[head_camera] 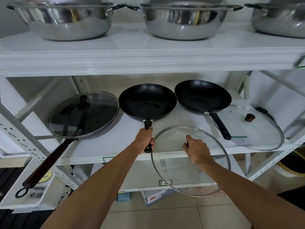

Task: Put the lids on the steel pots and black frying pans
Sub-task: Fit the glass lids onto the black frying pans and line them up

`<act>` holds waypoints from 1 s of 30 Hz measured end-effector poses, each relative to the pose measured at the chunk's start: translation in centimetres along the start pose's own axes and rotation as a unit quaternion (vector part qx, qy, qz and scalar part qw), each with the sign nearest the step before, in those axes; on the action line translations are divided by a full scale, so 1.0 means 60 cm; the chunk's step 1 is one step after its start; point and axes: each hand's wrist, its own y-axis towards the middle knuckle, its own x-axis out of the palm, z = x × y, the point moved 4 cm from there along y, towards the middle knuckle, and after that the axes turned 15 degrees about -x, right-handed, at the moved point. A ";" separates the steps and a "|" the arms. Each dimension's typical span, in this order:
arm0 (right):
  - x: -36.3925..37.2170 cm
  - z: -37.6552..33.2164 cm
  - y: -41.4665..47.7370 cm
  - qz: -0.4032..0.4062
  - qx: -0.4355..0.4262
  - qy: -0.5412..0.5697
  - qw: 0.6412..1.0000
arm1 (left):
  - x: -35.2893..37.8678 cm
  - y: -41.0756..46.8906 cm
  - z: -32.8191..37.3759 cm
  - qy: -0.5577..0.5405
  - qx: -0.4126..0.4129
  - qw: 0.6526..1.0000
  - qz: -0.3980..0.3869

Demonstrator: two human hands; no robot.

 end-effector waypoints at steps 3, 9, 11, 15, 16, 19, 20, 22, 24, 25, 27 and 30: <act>-0.003 0.000 -0.009 -0.002 0.002 0.006 1.000 | -0.002 0.005 0.001 -0.006 0.002 1.000 -0.005; -0.008 0.001 -0.016 0.003 0.003 0.009 1.000 | -0.007 0.015 0.012 0.002 0.011 1.000 0.005; -0.009 0.002 -0.017 0.004 0.006 0.007 1.000 | -0.008 0.021 0.017 0.010 0.013 1.000 0.009; -0.011 0.001 -0.019 0.004 0.013 0.008 1.000 | -0.011 0.026 0.018 0.011 0.013 1.000 0.011; -0.012 -0.001 -0.020 0.004 0.014 0.011 1.000 | -0.011 0.026 0.018 0.012 0.013 1.000 0.011; -0.015 -0.007 -0.020 0.004 0.015 0.021 1.000 | -0.011 0.025 0.016 0.014 0.012 1.000 0.010; -0.017 -0.009 -0.021 0.005 0.016 0.024 1.000 | -0.011 0.024 0.015 0.013 0.012 1.000 0.009; -0.022 -0.011 -0.022 0.010 0.017 0.027 0.999 | -0.012 0.021 0.009 0.013 0.010 1.000 0.006; -0.028 -0.013 -0.026 0.015 0.017 0.028 0.999 | -0.013 0.017 0.004 0.008 0.005 1.000 0.003; -0.031 -0.013 -0.029 0.016 0.018 0.028 0.999 | -0.013 0.015 0.002 0.007 0.004 1.000 0.003; -0.036 -0.012 -0.034 0.019 0.020 0.027 0.999 | -0.014 0.010 -0.001 0.007 0.003 1.000 0.002; -0.048 -0.010 -0.044 0.023 0.022 0.023 0.999 | -0.013 0.005 -0.003 0.004 0.000 1.000 0.000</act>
